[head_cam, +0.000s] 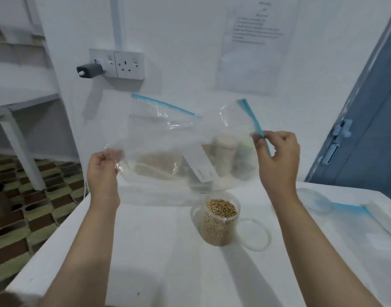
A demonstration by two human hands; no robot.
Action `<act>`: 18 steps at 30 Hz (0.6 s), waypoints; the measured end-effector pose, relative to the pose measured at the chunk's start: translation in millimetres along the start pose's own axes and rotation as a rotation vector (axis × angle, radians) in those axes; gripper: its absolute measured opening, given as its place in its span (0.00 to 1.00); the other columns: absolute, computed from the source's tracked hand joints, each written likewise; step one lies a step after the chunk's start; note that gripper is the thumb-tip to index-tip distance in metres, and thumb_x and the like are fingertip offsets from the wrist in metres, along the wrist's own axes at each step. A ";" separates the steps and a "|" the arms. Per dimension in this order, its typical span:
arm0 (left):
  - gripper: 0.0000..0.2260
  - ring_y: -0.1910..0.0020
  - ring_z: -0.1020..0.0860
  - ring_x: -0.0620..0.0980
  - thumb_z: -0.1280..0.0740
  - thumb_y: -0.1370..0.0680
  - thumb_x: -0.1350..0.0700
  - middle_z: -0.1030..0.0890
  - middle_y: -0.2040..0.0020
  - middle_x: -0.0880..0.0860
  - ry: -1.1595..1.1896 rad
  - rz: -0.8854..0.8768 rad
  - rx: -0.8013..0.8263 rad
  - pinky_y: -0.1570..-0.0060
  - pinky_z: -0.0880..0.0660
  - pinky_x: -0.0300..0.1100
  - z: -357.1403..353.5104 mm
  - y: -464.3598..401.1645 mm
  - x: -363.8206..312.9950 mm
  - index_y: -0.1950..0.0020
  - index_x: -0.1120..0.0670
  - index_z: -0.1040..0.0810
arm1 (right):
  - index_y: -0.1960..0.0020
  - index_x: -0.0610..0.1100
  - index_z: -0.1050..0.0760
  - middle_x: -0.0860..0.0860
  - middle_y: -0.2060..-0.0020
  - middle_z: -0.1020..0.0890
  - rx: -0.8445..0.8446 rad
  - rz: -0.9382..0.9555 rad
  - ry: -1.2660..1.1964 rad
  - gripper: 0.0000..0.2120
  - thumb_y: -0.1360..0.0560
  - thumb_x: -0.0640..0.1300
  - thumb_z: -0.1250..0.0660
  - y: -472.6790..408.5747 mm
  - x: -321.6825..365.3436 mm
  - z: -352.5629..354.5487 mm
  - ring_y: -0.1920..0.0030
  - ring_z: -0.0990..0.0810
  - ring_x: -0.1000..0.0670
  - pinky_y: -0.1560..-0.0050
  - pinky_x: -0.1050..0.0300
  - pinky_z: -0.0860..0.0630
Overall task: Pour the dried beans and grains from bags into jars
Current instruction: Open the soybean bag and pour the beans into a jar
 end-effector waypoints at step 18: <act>0.12 0.80 0.32 0.40 0.39 0.17 0.57 0.31 0.65 0.49 0.008 0.513 -0.208 0.81 0.38 0.30 79.4 -18.6 42.4 0.61 0.53 0.31 | 0.48 0.44 0.20 0.44 0.50 0.17 0.501 -0.242 0.341 0.15 0.20 0.54 0.37 -22.5 -34.8 -122.1 0.46 0.21 0.42 0.53 0.55 0.29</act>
Point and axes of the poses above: each hand's wrist, its own y-axis away from the middle knuckle, its own z-axis out of the back of the hand, x = y × z, the point moved 8 cm from there along -y, towards the middle knuckle
